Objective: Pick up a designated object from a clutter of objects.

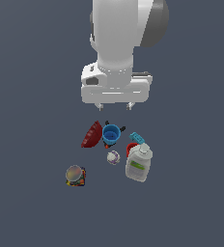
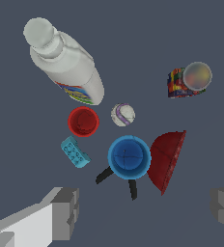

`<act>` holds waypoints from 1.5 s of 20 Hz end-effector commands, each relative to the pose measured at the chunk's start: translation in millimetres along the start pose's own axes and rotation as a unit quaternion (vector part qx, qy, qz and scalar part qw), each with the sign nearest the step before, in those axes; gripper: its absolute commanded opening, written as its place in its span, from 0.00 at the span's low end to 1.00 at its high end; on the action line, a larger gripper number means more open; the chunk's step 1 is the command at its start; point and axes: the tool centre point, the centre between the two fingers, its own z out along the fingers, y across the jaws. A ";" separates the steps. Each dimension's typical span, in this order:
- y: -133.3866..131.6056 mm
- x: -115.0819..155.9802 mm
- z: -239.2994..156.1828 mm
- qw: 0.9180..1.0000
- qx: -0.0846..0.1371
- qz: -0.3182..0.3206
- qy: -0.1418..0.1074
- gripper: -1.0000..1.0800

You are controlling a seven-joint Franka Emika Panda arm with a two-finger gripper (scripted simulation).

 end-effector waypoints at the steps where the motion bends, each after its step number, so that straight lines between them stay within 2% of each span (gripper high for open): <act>1: 0.0 0.0 0.0 1.000 0.000 0.000 0.000 0.96; 11: -23.7 4.5 -19.1 0.999 -0.005 -0.026 0.018 0.96; 18: -24.0 5.4 -16.8 1.000 -0.005 -0.023 0.018 0.96; 30: -37.9 24.6 29.7 0.999 -0.004 0.030 0.017 0.96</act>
